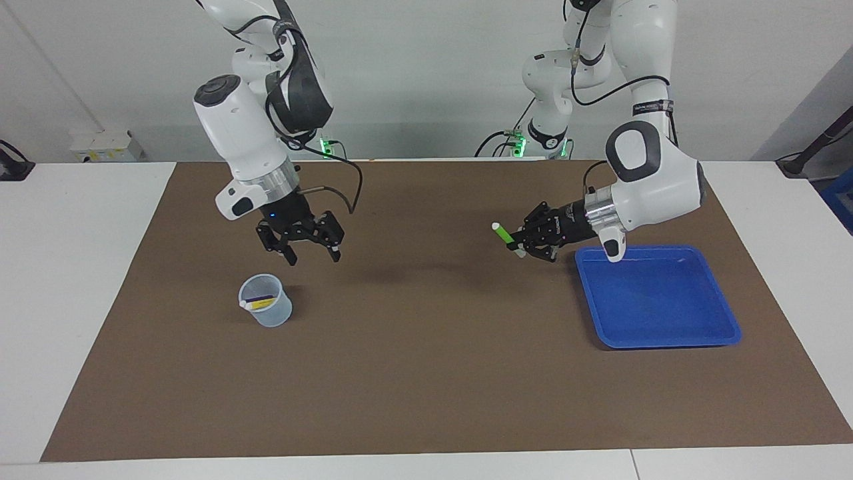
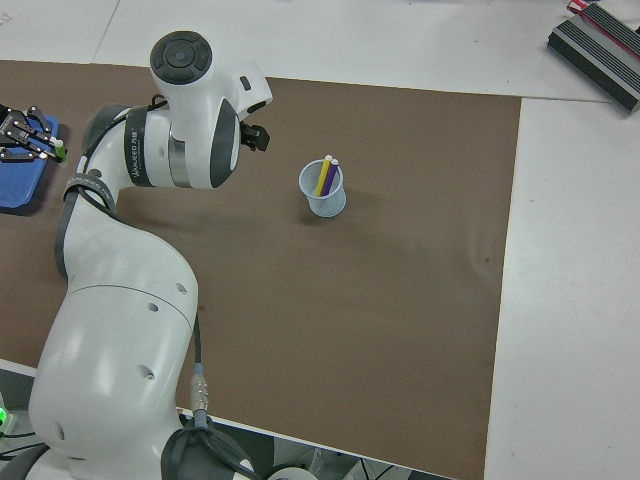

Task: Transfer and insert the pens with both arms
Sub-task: 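Lift the green pen with the left gripper while the right gripper approaches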

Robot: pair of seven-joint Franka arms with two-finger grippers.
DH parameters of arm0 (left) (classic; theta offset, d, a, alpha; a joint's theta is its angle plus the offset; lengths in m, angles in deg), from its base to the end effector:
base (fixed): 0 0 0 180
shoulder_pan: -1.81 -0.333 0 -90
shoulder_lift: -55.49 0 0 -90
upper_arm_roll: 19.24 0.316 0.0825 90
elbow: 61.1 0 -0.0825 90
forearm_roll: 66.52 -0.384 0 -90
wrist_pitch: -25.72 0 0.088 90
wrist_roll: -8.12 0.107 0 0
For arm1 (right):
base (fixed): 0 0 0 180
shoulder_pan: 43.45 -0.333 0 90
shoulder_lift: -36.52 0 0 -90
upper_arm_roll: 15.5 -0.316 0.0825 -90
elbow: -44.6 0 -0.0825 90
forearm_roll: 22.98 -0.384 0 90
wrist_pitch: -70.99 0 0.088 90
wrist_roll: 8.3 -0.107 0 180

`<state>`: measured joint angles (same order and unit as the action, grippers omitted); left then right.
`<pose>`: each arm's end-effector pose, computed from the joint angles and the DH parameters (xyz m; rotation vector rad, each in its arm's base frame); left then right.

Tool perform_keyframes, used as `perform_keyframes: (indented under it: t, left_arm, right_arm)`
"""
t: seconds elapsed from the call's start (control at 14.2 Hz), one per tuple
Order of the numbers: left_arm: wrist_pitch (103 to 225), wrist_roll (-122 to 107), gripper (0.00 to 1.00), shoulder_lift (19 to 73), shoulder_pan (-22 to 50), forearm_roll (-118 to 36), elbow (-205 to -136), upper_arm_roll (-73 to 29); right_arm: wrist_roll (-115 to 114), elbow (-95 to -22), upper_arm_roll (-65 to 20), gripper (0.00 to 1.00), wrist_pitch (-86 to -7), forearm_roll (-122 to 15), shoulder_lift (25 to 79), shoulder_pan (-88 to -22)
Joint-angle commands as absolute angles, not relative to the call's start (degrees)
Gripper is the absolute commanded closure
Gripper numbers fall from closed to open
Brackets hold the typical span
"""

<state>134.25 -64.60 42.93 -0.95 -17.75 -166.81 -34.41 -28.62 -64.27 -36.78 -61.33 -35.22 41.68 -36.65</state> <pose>0.5825 -0.1758 0.4235 1.8902 1.6127 -0.9035 0.5923 0.1512 0.4895 -2.8041 0.3197 -0.3488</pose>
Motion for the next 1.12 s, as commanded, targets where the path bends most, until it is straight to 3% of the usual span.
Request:
perform_keyframes:
  t: [0.0, 0.42, 0.84, 1.05]
  left_arm:
    - [136.89, -67.28, 1.0, 44.07, 1.36, -13.8, -167.71, -33.92]
    - [140.15, -68.95, 1.0, 44.07, 4.61, -9.66, -168.15, -34.0]
    - [145.5, -70.54, 1.0, 44.07, 7.87, -6.41, -168.06, -34.09]
    - [146.04, -70.62, 1.0, 44.07, 8.22, -6.4, -168.06, -34.35]
  right_arm:
    - [-36.31, -64.21, -36.94, 0.0, -64.52, -40.1, 42.23, -38.43]
    - [-52.92, -58.68, -37.12, 0.0, -68.57, -46.45, 44.78, -41.86]
    - [-62.45, -58.05, -37.12, 0.0, -73.5, -46.45, 45.83, -46.71]
    - [-62.27, -58.14, -36.94, 0.07, -73.59, -45.75, 45.92, -49.08]
